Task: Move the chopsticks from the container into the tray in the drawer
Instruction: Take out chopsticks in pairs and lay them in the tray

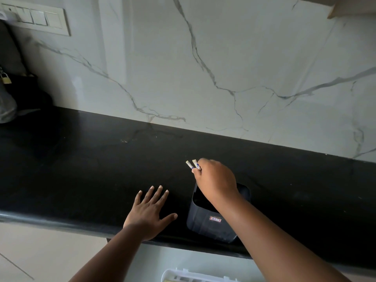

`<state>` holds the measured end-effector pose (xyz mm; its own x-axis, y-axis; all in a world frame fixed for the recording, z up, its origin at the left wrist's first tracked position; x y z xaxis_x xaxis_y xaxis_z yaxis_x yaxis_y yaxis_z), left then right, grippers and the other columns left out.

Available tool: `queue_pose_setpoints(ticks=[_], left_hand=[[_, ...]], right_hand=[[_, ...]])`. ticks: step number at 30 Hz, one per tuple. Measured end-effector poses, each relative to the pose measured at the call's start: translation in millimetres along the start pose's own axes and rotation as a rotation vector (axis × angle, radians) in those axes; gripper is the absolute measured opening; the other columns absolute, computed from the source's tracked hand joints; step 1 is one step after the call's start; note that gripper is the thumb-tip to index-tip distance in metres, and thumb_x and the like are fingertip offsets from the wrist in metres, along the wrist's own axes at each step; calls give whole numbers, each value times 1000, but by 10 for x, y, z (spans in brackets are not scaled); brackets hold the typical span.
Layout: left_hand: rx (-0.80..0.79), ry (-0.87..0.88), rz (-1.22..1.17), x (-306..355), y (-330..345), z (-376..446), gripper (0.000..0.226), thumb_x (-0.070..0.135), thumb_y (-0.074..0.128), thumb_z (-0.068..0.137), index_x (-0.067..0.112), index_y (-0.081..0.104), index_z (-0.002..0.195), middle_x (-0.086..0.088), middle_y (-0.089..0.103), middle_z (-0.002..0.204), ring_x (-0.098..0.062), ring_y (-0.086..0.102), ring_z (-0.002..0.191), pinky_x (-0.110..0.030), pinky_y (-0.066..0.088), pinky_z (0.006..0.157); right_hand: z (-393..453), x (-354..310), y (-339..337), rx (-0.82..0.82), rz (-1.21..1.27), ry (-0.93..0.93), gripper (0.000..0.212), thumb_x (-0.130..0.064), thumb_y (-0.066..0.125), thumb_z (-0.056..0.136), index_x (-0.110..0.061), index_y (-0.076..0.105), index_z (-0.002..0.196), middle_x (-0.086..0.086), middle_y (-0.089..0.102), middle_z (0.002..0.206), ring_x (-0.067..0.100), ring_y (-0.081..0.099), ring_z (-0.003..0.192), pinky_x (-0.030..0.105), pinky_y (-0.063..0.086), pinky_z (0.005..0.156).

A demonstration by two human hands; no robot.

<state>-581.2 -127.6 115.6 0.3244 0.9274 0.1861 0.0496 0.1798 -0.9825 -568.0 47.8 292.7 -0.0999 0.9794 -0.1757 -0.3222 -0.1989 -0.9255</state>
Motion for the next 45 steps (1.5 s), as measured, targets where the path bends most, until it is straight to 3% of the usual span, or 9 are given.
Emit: queue_pose_setpoints(ticks=[5, 11, 17, 22, 26, 34, 37, 41, 45], left_hand=[[-24, -1, -15, -22, 21, 4, 93, 86, 3, 75, 34, -7, 152, 12, -19, 154, -14, -24, 142, -41, -18, 114], [-197, -100, -132, 74, -186, 74, 89, 76, 32, 84, 28, 4, 154, 4, -6, 163, -19, -15, 147, -47, -7, 117], [491, 65, -838, 710, -1861, 146, 47, 46, 64, 86, 22, 61, 127, 4, 58, 135, -8, 50, 126, -28, 37, 105], [76, 349, -1127, 1445, -2836, -51, 55, 39, 77, 77, 27, 56, 126, 14, 74, 103, 2, 66, 98, -14, 47, 82], [81, 243, -1118, 1563, -3011, -111, 34, 20, 73, 84, 15, 67, 117, -4, 75, 91, -13, 69, 84, -37, 56, 88], [67, 175, -1265, 1462, -3135, -127, 10, 5, 64, 89, 9, 72, 94, -7, 76, 86, -22, 74, 78, -28, 58, 64], [17, 156, -1433, 1412, -3169, -138, 10, 9, 67, 88, 5, 72, 95, -10, 76, 88, -26, 74, 80, -29, 57, 62], [-74, 147, -1671, 1415, -3203, -158, 22, 2, 52, 93, 4, 72, 86, -12, 73, 79, -23, 71, 66, -29, 57, 54], [-152, 141, -1829, 1431, -3260, -204, 14, 2, 56, 91, 1, 70, 94, -15, 74, 86, -24, 71, 66, -29, 57, 53]], right_hand=[[106, 229, -468, 33, 283, 69, 31, -36, 68, 83, -11, 58, 67, -2, 53, 54, 18, 49, 51, 29, 33, 47], [215, 557, -1376, 58, 782, 172, 13, -21, 76, 82, -9, 72, 81, 14, 74, 84, 20, 73, 68, 30, 62, 62], [217, 559, -1985, 81, 990, 190, 12, -18, 76, 82, -6, 74, 85, 10, 74, 76, 20, 74, 66, 25, 58, 57], [249, 390, -2224, 87, 1066, 135, 14, -19, 75, 83, -5, 74, 85, 11, 75, 75, 24, 74, 68, 30, 60, 61], [241, 264, -2374, 120, 1039, 87, 11, -20, 76, 82, -9, 75, 82, 8, 75, 73, 23, 74, 66, 27, 59, 58], [116, 106, -2738, 266, 863, -79, 15, -16, 71, 85, -29, 72, 79, -6, 75, 83, 11, 73, 73, 20, 59, 62], [-123, -108, -2935, 394, 563, -446, 13, -18, 70, 86, -29, 74, 92, -18, 72, 92, -1, 69, 85, 14, 56, 75], [-574, -337, -2689, 538, -230, -1076, 18, -11, 63, 90, -13, 75, 102, 3, 75, 103, 18, 71, 96, 32, 58, 84], [-776, -200, -2433, 548, -403, -1259, 18, -12, 60, 96, -15, 76, 103, 3, 74, 108, 19, 67, 107, 31, 53, 93]])
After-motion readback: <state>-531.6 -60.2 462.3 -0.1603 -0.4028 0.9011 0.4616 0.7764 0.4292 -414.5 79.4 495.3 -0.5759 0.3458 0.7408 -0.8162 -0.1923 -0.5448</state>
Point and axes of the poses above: each hand's wrist, its own z-axis towards the middle knuckle, its own y-axis out of the palm, x = y × z, the point moved 3 cm from there along z, towards the middle knuckle
